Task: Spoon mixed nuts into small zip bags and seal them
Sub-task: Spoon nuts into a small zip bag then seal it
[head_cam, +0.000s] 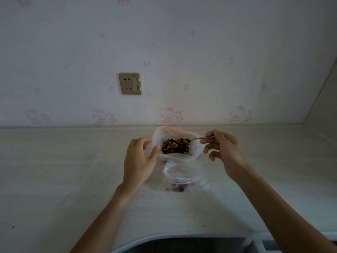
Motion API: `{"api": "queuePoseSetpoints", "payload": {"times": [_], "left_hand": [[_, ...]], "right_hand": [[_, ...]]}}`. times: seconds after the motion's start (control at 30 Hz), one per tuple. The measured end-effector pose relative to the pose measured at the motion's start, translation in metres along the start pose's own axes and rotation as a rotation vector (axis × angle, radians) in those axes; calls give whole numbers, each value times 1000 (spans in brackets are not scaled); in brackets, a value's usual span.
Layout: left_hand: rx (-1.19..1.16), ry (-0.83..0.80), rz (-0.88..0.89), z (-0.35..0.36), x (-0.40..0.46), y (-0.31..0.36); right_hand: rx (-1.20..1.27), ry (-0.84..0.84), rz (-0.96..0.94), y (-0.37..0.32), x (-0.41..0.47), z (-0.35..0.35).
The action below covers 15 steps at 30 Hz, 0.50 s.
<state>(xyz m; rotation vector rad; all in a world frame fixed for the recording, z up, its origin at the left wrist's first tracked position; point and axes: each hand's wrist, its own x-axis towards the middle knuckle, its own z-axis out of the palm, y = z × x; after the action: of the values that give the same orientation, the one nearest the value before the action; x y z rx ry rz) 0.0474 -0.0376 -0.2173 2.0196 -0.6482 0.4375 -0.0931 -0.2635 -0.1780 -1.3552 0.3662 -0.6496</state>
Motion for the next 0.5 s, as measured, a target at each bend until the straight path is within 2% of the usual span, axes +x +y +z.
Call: {"api": "queuePoseSetpoints", "payload": {"times": [0.1,0.23,0.33,0.4,0.5], "left_hand": [[-11,-65,36,-7,-10,11],[40,-279,-47,-6,-28,24],[58,-349,-87,-2,-35,24],[28,-363,-67,-1,-35,21],[-16,-372,-25,-3,-35,18]], "right_hand": [[-13,-28,11,-8,-15,-10],[-72,-67,47,-10,-39,-21],[-195,-107,22,-10,-55,-25],[-345,-145,-62,-10,-63,-26],[-701,-246,-312,-17,-73,-28]]}}
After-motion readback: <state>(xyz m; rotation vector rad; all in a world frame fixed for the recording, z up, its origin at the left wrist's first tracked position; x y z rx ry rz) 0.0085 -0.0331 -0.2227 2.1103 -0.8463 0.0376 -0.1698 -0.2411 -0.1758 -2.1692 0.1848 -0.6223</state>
